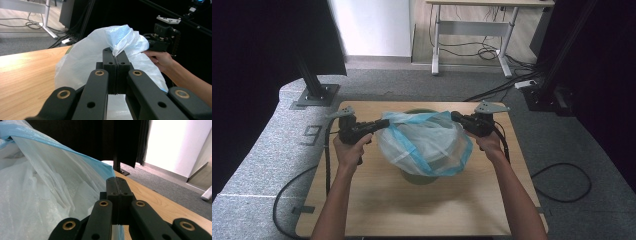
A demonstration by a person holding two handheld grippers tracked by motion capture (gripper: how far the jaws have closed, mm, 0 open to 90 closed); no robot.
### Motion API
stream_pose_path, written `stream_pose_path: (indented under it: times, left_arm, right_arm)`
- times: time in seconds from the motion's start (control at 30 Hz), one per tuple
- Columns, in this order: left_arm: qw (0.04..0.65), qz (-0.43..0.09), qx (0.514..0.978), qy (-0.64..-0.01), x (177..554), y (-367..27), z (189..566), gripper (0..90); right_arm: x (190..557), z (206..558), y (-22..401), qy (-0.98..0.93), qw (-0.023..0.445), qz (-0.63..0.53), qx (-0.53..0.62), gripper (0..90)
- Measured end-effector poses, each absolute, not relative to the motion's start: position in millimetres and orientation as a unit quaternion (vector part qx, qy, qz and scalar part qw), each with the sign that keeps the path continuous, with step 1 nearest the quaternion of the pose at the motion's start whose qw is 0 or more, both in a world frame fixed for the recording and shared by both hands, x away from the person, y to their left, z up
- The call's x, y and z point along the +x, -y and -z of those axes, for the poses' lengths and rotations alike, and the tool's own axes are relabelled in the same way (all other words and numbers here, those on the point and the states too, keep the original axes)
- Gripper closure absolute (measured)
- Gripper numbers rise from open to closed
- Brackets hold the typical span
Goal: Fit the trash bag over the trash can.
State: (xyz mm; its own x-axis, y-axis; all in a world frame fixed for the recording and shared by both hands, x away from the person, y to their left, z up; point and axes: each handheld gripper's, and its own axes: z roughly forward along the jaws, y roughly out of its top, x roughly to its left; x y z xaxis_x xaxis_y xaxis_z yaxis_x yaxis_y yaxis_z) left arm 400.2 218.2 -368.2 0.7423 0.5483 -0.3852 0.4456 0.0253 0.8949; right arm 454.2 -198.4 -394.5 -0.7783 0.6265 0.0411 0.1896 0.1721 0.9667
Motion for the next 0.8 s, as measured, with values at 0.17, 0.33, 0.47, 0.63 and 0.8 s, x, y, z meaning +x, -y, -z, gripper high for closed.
stream_pose_path:
  times: [0.17, 0.33, 0.47, 0.63, 0.8]
  left_arm:
    - [0.608, -0.044, 0.695, -0.381, 410, -220, 371, 89.1]
    - [0.597, -0.046, 0.700, -0.390, 426, -219, 372, 89.0]
    - [0.592, -0.044, 0.697, -0.401, 437, -221, 376, 89.0]
    - [0.576, -0.043, 0.695, -0.428, 443, -225, 387, 89.0]
    - [0.562, -0.040, 0.696, -0.446, 447, -227, 399, 88.9]
  right_arm:
    - [457, 394, 203, -0.736, 0.210, -0.573, 0.293, 89.0]
    - [462, 395, 205, -0.727, 0.228, -0.566, 0.314, 89.0]
    - [468, 395, 201, -0.726, 0.238, -0.558, 0.325, 89.0]
    - [480, 403, 189, -0.733, 0.231, -0.539, 0.345, 89.0]
    - [488, 416, 181, -0.738, 0.209, -0.523, 0.371, 89.0]
